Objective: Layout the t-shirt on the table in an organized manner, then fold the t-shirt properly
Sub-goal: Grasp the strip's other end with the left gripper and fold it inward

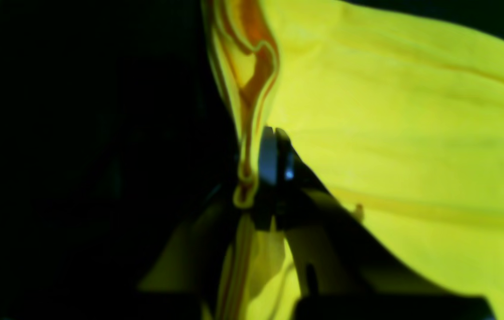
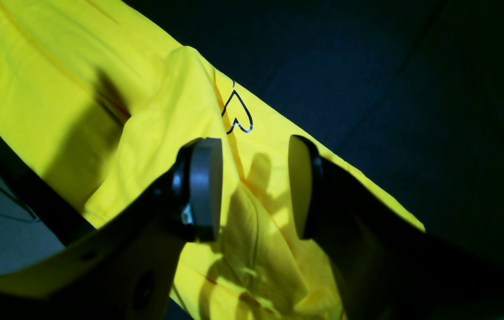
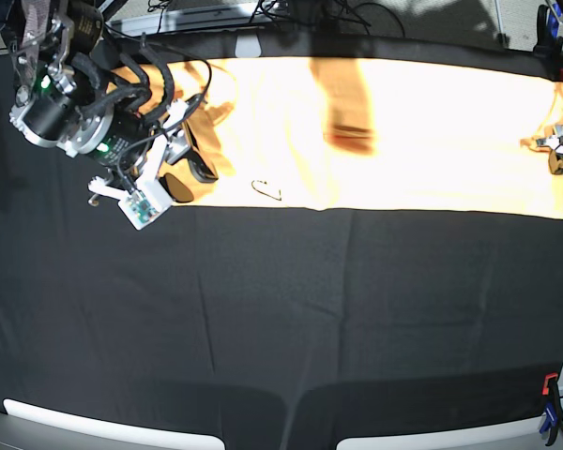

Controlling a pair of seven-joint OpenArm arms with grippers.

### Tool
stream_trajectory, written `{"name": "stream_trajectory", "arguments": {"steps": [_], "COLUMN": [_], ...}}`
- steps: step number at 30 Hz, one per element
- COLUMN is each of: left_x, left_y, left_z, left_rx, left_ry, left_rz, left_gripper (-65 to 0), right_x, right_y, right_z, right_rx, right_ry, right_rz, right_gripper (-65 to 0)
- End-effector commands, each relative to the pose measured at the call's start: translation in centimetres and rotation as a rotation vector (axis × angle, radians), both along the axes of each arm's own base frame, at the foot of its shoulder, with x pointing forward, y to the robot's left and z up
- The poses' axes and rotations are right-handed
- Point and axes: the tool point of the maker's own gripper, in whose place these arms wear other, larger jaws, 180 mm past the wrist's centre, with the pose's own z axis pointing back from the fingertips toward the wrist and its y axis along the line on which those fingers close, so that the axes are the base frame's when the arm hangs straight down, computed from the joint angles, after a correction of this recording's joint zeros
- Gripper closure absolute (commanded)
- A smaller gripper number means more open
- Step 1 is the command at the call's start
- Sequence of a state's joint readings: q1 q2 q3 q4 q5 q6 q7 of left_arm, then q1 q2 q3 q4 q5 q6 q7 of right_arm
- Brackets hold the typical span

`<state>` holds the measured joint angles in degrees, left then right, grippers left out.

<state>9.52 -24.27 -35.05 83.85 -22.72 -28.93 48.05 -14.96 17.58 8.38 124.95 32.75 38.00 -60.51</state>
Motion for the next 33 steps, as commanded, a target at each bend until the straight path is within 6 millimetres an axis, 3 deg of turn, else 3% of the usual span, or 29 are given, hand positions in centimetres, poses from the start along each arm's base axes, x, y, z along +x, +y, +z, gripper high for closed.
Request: {"name": "stream_trajectory", "arguments": {"steps": [1, 3, 5, 8, 13, 16, 19, 25, 29, 33], "left_x": [0.8, 0.6, 0.5, -0.3, -1.7, -1.8, -1.1, -0.5, -1.6, -3.2], "left_y": [0.2, -2.1, -5.7, -12.3, -23.5, -28.3, -30.5, -32.9, -35.3, -38.0], "left_z": [2.0, 2.9, 4.0, 5.0, 5.0, 5.4, 4.9, 4.9, 5.6, 7.8], "left_rx": [0.03, -0.018, -0.115, -0.252, -0.416, -0.474, -0.464, -0.418, -0.515, -0.666], "left_ry": [-0.043, -0.055, -0.109, -0.171, -0.154, -0.147, -0.113, -0.126, -0.12, -0.149], "left_rz": [-0.016, -0.048, -0.082, -0.172, -0.385, -0.499, -0.496, -0.517, -0.579, -0.709], "left_gripper": [0.0, 0.0, 0.0, 0.0, 0.0, 0.0, 0.0, 0.0, -29.6, -32.2], "right_x": [0.4, 0.4, 0.5, 0.6, 0.6, 0.6, 0.5, 0.3, 0.3, 0.3], "right_y": [0.3, 0.3, 0.3, 0.2, 0.2, 0.1, -0.1, -0.3, -0.3, -0.3], "right_z": [1.1, 1.1, 1.2, 1.2, 1.3, 1.1, 0.9, 0.6, 0.6, 0.6], "right_rx": [0.01, 0.01, 0.01, 0.007, 0.004, -0.001, -0.013, -0.028, -0.029, -0.03], "right_ry": [-0.047, -0.048, -0.049, -0.051, -0.053, -0.048, -0.038, -0.021, -0.02, -0.021], "right_rz": [0.016, 0.016, 0.016, 0.015, 0.014, 0.013, 0.011, 0.01, 0.01, 0.01], "right_gripper": [-23.9, -23.9, -23.9, -23.9, -23.9, -23.9, -23.9, -23.9, -23.9, -23.9]}}
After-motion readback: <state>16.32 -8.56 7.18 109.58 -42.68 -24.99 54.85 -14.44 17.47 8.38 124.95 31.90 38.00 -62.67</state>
